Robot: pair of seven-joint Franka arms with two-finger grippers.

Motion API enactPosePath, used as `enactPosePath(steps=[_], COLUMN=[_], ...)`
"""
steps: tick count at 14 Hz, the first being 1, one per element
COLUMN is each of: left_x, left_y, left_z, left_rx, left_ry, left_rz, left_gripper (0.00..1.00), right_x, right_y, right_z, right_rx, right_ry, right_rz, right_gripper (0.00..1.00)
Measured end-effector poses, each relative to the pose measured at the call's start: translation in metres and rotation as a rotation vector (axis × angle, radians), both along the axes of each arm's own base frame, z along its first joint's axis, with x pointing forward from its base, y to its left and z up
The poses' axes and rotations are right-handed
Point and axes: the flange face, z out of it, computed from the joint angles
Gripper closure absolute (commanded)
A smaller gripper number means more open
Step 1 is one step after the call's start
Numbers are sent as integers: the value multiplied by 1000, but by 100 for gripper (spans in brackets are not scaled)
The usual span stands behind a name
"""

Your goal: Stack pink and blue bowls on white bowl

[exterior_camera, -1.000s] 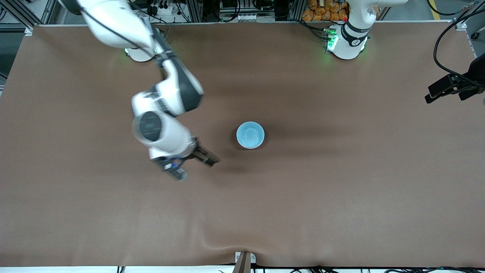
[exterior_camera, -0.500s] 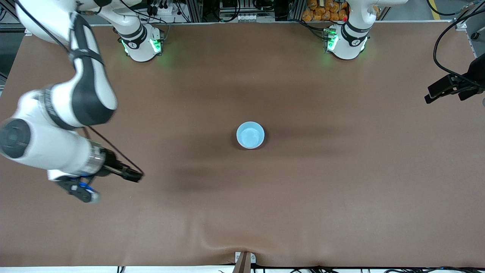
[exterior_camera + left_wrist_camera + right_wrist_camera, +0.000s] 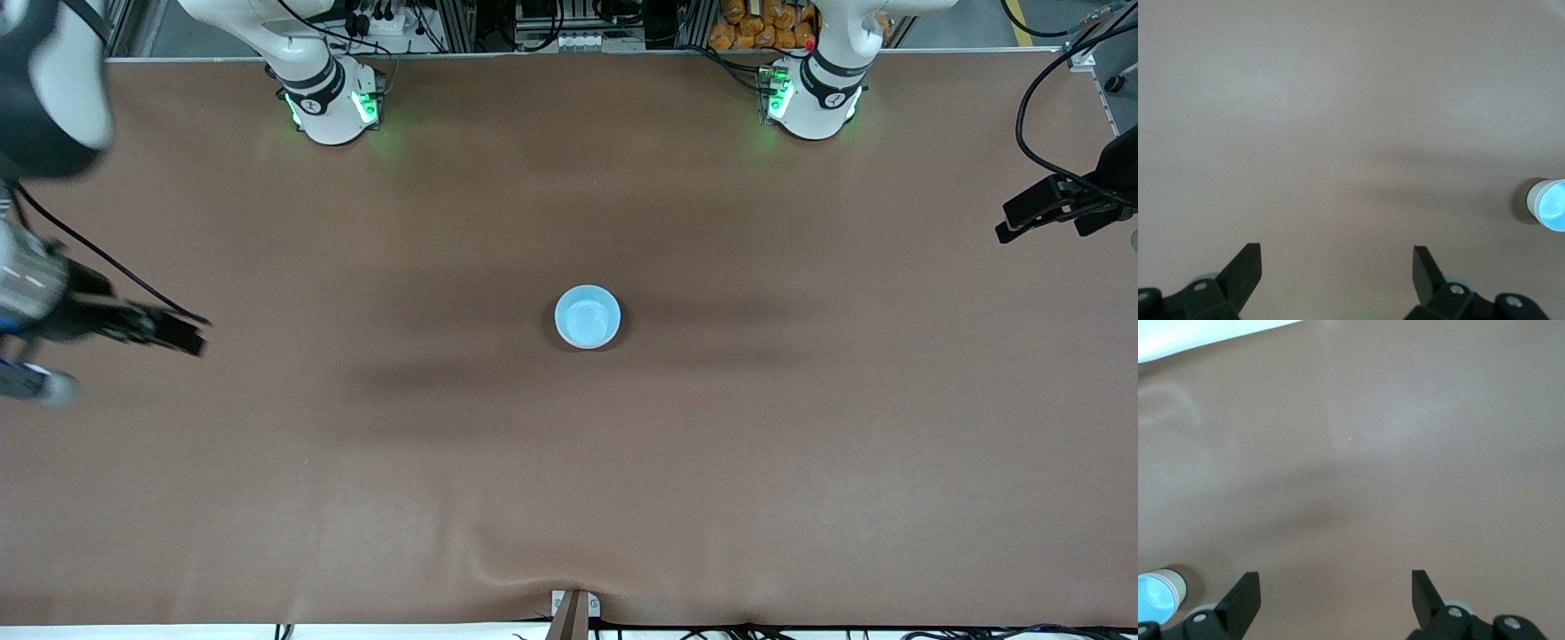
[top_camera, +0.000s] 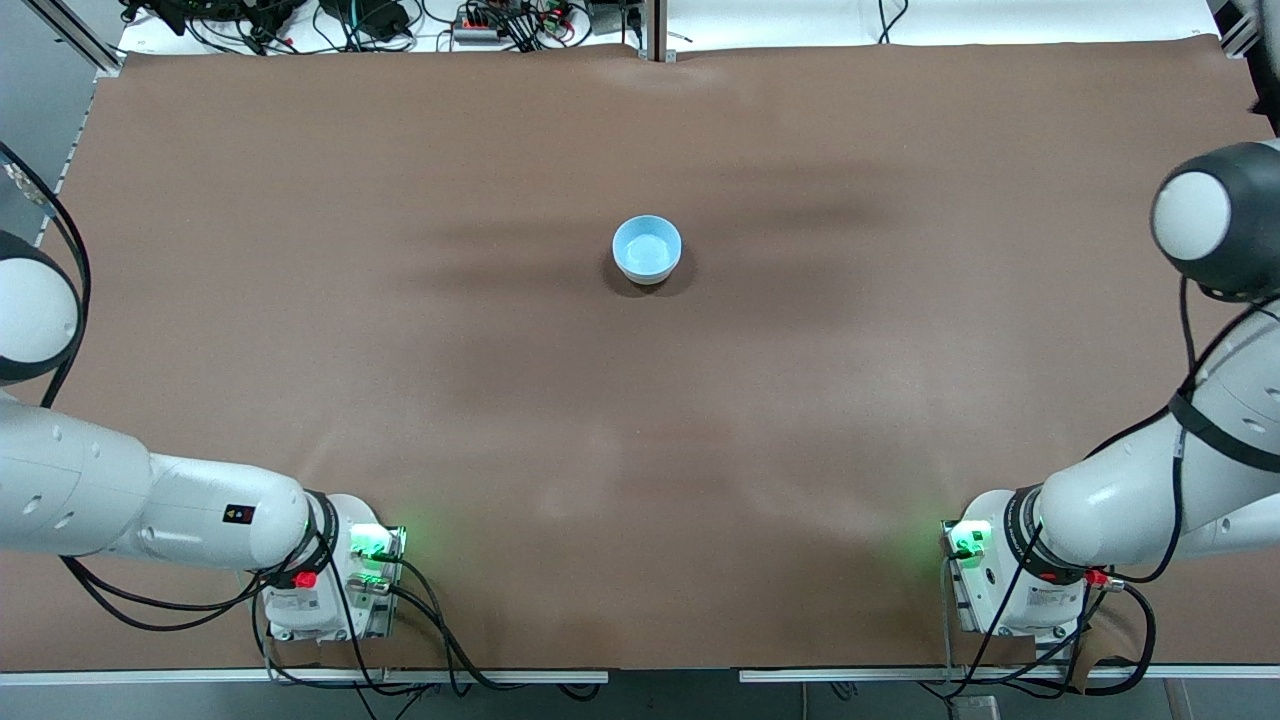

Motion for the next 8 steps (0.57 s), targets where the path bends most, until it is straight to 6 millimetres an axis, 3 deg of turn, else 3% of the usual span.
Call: enactPosePath(steps=[2, 3, 6, 8], left_x=[0, 0, 0, 0], left_y=[0, 0, 0, 0], left_z=[0, 0, 0, 0], left_rx=[0, 0, 0, 0], left_ry=[0, 0, 0, -1], left_rz=[0, 0, 0, 0], left_gripper=[0, 0, 0, 0], right_x=[-28, -43, -83, -105], right_y=[-13, -16, -11, 4], right_z=[40, 51, 42, 31], right_rx=[2, 4, 0, -44], right_ry=[-29, -30, -7, 12], right_rz=[-6, -5, 20, 63], right_gripper=[0, 0, 0, 0])
